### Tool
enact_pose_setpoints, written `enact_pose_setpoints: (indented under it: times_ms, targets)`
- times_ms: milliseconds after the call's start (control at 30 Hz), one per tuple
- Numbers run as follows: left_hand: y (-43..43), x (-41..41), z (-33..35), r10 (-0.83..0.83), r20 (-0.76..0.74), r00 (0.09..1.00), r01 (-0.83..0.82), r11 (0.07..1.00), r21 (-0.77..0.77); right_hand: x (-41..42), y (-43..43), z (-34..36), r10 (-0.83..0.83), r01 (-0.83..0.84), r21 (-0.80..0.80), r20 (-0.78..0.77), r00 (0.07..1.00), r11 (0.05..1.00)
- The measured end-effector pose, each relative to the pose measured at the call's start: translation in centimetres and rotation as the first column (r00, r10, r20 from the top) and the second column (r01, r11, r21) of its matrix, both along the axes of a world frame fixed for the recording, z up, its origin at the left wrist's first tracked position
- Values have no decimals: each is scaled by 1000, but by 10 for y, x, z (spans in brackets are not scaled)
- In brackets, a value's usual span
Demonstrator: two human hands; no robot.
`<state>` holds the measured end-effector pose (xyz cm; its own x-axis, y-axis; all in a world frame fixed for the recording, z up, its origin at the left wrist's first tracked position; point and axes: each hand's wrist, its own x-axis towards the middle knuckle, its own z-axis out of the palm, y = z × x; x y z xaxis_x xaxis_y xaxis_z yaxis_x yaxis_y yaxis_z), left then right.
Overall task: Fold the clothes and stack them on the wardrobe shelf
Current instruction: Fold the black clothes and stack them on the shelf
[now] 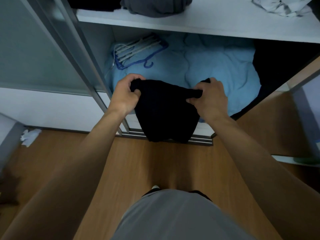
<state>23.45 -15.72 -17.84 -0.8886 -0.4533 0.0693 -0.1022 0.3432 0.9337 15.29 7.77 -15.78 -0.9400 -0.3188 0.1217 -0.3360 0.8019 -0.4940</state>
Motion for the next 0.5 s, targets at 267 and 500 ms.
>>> enact_pose_setpoints:
  times_ms: [267, 500]
  targets:
    - [-14, 7, 9, 68, -76, 995, -47, 967, 250, -7, -9, 25, 260, -279, -128, -145, 955, 952]
    - [-5, 28, -14, -67, -84, 994, 97, 904, 416, -11, -16, 40, 421, -270, -477, 244, 874, 837]
